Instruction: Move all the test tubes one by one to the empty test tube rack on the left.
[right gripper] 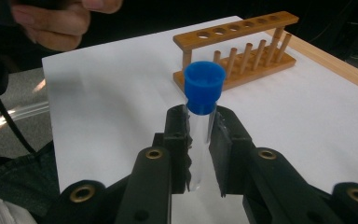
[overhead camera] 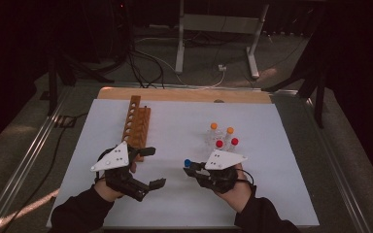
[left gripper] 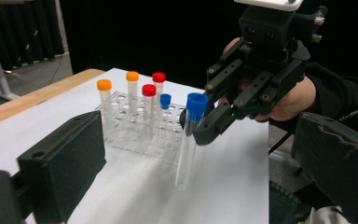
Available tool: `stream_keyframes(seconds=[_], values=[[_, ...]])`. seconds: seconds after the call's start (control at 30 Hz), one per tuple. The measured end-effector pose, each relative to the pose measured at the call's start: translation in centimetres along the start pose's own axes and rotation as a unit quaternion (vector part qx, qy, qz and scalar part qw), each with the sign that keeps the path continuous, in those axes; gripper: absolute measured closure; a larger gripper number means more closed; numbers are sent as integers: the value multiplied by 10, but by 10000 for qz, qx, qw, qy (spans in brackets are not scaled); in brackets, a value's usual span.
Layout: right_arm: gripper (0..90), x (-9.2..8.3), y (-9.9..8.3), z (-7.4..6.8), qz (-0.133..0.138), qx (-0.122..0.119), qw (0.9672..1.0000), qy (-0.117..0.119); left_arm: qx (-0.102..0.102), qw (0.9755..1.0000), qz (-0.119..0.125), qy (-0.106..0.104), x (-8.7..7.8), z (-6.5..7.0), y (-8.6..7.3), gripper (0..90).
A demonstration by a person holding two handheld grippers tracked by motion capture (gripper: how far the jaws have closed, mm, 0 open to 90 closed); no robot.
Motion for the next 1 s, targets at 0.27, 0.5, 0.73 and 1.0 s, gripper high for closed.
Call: stream_keyframes(seconds=[0.27,0.5,0.73,1.0], values=[[771,5,2,-5,23,-23,9999,107,109,9999,-5,-128,13,3,1,174],[772,10,4,-9,25,-43,9998,203,207,9997,-30,-120,20,7,2,349],[771,13,4,-12,15,-73,9996,276,287,9995,-132,-40,29,7,-1,485],[771,15,4,-14,6,-64,9994,326,370,9990,-249,-38,37,8,-4,610]])
Point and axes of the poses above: each handheld gripper's, and its own axes: x roughly forward along the jaws, y roughly out of its top, z roughly to its right, the point moved 3 cm from there along x, roughly forward along the jaws, and after that the axes turned 12 degrees about -x, right-handed, at the moved point
